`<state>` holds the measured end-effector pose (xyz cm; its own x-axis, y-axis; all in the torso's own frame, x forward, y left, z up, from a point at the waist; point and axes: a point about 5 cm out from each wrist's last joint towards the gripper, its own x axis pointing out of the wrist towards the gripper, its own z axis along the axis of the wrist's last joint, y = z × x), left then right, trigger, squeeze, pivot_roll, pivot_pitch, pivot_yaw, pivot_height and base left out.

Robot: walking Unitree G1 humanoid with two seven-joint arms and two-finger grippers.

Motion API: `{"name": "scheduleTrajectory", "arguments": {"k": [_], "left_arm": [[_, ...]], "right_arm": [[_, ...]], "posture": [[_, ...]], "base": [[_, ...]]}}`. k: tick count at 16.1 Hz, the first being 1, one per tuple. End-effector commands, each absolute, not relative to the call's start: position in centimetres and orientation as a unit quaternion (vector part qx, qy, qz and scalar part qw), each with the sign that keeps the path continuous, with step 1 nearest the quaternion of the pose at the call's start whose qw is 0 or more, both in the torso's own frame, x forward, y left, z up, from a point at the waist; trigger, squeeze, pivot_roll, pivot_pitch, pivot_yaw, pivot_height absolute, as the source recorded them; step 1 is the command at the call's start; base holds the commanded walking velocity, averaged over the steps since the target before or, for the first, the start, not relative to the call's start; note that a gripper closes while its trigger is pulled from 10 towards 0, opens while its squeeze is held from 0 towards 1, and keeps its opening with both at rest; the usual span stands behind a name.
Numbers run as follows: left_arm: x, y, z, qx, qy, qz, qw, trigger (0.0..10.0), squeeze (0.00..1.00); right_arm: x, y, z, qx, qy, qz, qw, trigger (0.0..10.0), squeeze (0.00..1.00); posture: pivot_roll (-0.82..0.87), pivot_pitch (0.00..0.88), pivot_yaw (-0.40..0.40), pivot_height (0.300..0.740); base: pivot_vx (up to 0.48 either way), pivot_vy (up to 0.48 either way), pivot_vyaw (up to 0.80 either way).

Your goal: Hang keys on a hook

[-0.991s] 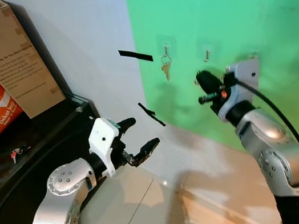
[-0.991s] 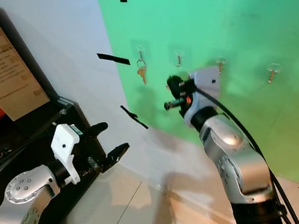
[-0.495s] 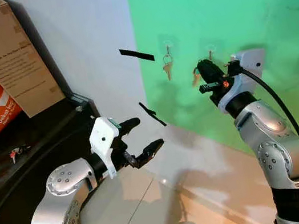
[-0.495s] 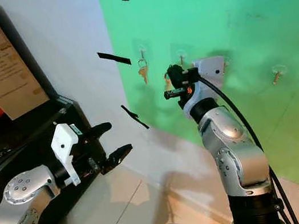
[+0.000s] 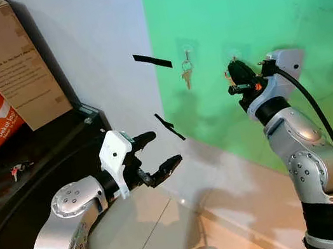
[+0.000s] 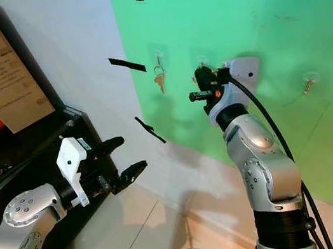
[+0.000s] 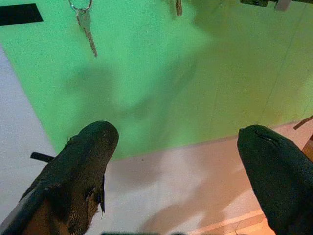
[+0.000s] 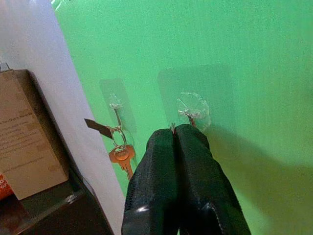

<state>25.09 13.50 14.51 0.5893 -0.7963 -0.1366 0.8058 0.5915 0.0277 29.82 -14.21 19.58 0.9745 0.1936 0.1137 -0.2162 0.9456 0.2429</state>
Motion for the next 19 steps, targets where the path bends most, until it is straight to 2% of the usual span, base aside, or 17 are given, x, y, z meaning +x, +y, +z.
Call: {"name": "scheduleTrajectory", "arguments": {"k": [1,5,6,12,19], "left_arm": [[25.0,13.5,14.9,0.046,0.050,-0.452,0.889,10.0,0.00],[25.0,13.5,14.9,0.046,0.051,-0.453,0.889,10.0,0.00],[25.0,13.6,14.9,0.047,0.055,-0.455,0.888,10.0,0.00],[25.1,13.5,14.8,0.050,0.059,-0.456,0.887,10.0,0.00],[25.2,13.5,14.8,0.051,0.058,-0.457,0.886,10.0,0.00]], "right_arm": [[30.0,-14.0,19.7,0.132,-0.039,0.110,0.984,10.0,0.00],[30.0,-13.9,19.6,0.131,-0.035,0.112,0.984,10.0,0.00],[30.1,-13.6,18.6,0.118,-0.004,0.114,0.986,10.0,0.00],[30.2,-13.3,17.9,0.108,0.025,0.116,0.987,10.0,0.00],[29.6,-14.2,19.2,0.176,-0.013,0.135,0.975,10.0,0.00]], "posture": [[-0.04,0.000,0.041,0.740],[-0.04,0.000,0.041,0.740],[-0.04,0.000,0.045,0.740],[-0.04,0.000,0.046,0.740],[-0.04,0.000,0.047,0.740]], "base": [[0.000,0.000,0.00],[0.000,0.000,0.00],[0.000,0.000,0.00],[0.000,0.000,0.00],[0.000,0.000,0.00]]}}
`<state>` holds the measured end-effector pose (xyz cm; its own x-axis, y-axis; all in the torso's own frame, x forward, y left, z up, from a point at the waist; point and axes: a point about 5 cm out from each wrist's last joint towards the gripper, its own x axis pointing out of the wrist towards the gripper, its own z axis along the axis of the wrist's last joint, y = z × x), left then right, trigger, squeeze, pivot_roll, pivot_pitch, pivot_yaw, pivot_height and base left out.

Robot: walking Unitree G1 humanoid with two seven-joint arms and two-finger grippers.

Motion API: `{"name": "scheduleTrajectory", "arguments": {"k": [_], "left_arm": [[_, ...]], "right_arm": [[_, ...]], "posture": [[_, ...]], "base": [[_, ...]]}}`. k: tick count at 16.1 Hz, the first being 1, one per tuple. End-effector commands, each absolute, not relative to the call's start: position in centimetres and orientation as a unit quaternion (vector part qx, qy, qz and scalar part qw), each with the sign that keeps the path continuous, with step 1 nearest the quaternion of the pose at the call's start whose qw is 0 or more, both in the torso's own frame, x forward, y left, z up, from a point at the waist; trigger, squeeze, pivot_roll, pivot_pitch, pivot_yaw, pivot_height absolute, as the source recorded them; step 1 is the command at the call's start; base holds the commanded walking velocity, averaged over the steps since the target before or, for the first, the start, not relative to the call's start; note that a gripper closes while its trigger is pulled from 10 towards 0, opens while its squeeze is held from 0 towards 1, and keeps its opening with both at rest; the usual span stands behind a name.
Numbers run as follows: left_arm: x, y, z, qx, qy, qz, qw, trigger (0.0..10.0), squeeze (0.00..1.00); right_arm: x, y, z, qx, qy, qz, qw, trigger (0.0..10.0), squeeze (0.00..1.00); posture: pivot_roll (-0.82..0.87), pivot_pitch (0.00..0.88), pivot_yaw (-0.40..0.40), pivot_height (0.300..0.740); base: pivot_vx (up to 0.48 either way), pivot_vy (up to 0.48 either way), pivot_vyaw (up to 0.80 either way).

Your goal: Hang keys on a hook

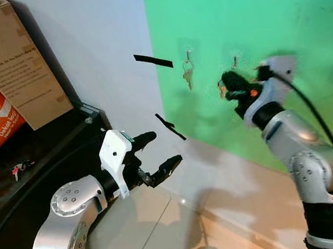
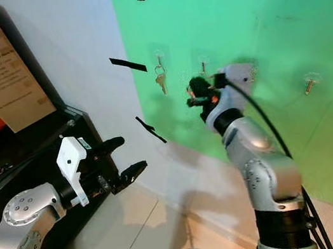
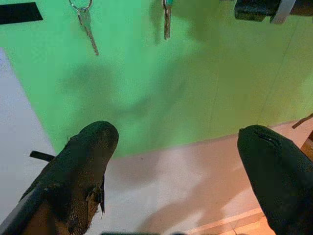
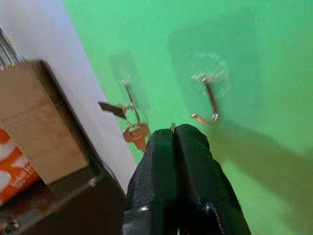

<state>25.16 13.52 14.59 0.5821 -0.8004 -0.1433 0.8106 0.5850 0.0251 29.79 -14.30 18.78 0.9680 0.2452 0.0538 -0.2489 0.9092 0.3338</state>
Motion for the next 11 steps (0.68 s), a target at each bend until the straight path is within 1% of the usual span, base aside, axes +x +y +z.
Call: {"name": "scheduleTrajectory", "arguments": {"k": [1,8,11], "left_arm": [[25.23,13.44,14.82,0.051,0.058,-0.457,0.886,10.0,0.00],[25.34,13.36,14.77,0.051,0.057,-0.458,0.886,10.0,0.00],[25.41,13.29,14.77,0.050,0.056,-0.458,0.886,10.0,0.00]], "right_arm": [[29.66,-14.29,19.56,0.184,-0.022,0.137,0.973,10.0,0.00],[30.15,-14.13,19.94,0.212,-0.028,0.132,0.968,10.0,0.00],[30.45,-14.78,19.80,0.223,-0.025,0.103,0.969,10.0,0.00]], "posture": [[-0.04,0.000,0.048,0.740],[-0.04,0.000,0.046,0.740],[-0.05,0.000,0.046,0.740]], "base": [[0.000,0.000,0.00],[0.000,0.000,0.00],[0.000,0.000,0.00]]}}
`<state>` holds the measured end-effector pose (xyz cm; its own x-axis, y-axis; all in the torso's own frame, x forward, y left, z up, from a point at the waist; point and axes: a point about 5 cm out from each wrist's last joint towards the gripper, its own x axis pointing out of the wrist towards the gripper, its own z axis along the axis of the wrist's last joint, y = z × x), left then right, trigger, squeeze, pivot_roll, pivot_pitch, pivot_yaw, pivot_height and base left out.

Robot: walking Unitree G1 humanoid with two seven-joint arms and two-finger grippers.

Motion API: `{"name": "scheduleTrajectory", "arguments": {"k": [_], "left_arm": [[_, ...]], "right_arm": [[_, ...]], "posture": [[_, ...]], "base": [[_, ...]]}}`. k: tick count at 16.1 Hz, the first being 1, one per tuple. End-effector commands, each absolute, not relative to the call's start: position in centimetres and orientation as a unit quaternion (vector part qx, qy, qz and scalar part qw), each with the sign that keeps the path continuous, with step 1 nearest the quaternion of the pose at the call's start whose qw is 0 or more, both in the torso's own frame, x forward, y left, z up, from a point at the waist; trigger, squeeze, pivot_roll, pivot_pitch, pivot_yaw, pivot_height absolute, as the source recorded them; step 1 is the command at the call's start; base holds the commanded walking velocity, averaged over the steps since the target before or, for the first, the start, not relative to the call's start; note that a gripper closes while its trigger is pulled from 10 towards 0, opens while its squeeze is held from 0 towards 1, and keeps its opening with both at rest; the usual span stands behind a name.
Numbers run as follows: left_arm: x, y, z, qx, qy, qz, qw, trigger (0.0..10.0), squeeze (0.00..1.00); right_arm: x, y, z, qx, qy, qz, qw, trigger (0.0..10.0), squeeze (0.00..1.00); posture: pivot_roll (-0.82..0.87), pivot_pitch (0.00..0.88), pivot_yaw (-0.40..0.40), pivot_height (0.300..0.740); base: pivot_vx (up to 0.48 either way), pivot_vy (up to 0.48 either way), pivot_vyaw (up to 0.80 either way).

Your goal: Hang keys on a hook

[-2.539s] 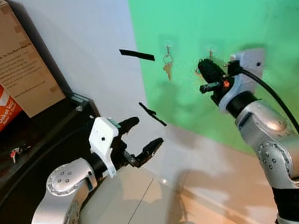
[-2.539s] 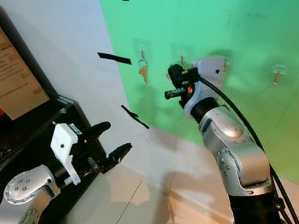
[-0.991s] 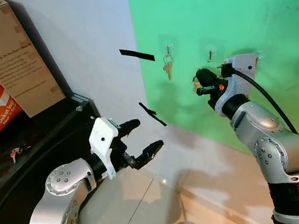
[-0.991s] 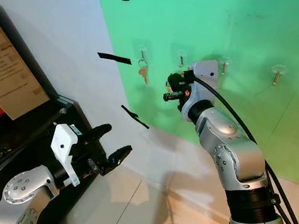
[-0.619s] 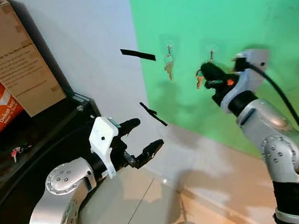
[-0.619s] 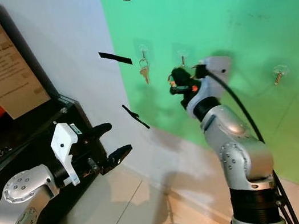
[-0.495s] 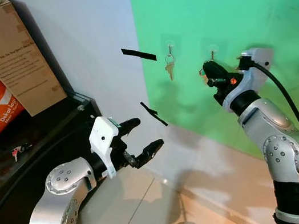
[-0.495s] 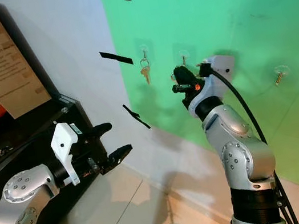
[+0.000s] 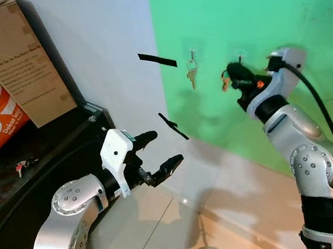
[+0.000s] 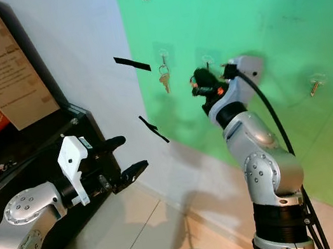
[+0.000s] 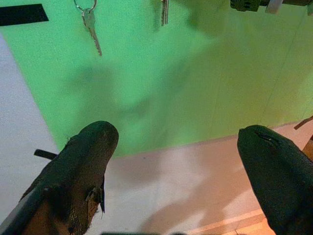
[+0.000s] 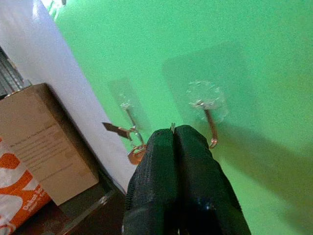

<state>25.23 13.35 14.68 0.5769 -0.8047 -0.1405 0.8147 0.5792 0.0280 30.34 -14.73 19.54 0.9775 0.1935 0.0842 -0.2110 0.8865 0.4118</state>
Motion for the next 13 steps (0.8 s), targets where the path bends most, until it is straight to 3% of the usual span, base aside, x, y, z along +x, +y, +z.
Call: {"name": "scheduleTrajectory", "arguments": {"k": [1,13], "left_arm": [[25.4,13.3,14.8,0.050,0.056,-0.458,0.886,10.0,0.00],[25.5,13.2,14.8,0.051,0.058,-0.466,0.881,10.0,0.00]], "right_arm": [[30.4,-14.9,19.8,0.224,-0.025,0.102,0.969,10.0,0.00],[29.3,-15.3,18.9,0.229,0.002,0.137,0.964,10.0,0.00]], "posture": [[-0.05,0.000,0.046,0.740],[-0.06,0.000,0.062,0.740]], "base": [[0.000,0.000,0.00],[0.000,0.000,0.00]]}}
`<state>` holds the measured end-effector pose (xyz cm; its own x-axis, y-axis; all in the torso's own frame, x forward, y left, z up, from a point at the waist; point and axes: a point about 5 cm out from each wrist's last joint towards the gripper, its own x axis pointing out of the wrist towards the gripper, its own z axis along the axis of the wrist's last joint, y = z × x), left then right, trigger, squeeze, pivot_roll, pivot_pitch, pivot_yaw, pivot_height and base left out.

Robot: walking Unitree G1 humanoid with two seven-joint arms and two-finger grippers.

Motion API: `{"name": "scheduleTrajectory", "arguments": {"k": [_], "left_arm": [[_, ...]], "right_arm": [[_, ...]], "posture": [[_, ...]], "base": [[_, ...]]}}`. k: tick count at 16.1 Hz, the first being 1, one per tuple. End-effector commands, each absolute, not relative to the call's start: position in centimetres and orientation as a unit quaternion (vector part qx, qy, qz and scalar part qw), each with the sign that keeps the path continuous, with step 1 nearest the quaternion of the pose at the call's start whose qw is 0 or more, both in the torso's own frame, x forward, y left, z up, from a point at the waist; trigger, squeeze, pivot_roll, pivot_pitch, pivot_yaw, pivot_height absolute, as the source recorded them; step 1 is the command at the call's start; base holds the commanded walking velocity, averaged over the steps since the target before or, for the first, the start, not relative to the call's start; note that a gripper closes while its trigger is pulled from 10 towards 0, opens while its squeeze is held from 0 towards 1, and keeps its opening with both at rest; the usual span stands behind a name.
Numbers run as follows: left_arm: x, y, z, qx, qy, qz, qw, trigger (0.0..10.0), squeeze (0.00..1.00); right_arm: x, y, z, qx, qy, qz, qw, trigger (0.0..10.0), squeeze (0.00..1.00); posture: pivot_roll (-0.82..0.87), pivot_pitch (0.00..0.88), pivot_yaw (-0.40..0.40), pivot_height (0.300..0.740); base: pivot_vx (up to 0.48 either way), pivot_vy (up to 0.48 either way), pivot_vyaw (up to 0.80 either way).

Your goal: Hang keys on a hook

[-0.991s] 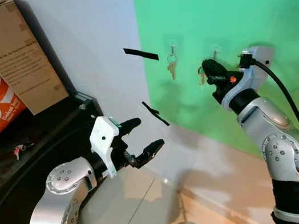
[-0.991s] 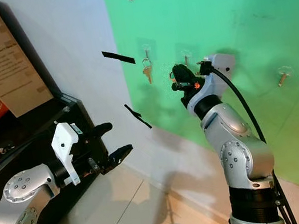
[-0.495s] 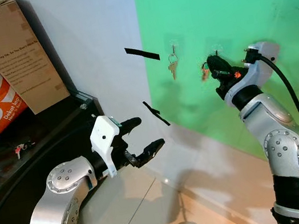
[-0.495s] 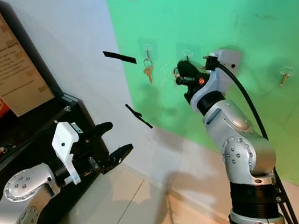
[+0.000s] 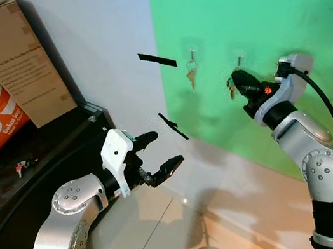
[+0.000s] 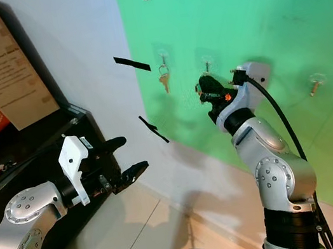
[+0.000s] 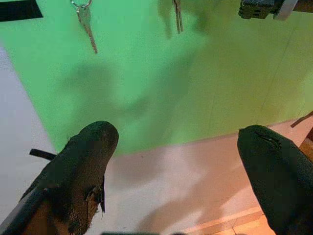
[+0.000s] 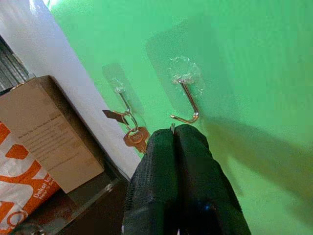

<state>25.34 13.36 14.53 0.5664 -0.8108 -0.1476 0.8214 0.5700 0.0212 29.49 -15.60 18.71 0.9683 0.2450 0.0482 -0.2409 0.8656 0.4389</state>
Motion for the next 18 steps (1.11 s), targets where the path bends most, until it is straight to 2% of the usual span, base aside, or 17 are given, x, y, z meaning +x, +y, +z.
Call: {"name": "scheduleTrajectory", "arguments": {"k": [1,11,18], "left_arm": [[25.5,13.2,14.8,0.051,0.059,-0.467,0.881,10.0,0.00],[25.4,13.2,14.8,0.054,0.059,-0.472,0.878,10.0,0.00],[25.4,13.2,14.7,0.053,0.061,-0.471,0.878,10.0,0.00]], "right_arm": [[29.3,-15.3,18.9,0.230,0.003,0.139,0.963,10.0,0.00],[29.6,-15.3,19.7,0.272,-0.016,0.134,0.953,10.0,0.00],[30.1,-16.0,17.9,0.269,0.035,0.085,0.959,10.0,0.00]], "posture": [[-0.06,0.000,0.062,0.740],[-0.06,0.000,0.064,0.740],[-0.06,0.000,0.059,0.740]], "base": [[0.000,0.000,0.00],[0.000,0.000,0.00],[0.000,0.000,0.00]]}}
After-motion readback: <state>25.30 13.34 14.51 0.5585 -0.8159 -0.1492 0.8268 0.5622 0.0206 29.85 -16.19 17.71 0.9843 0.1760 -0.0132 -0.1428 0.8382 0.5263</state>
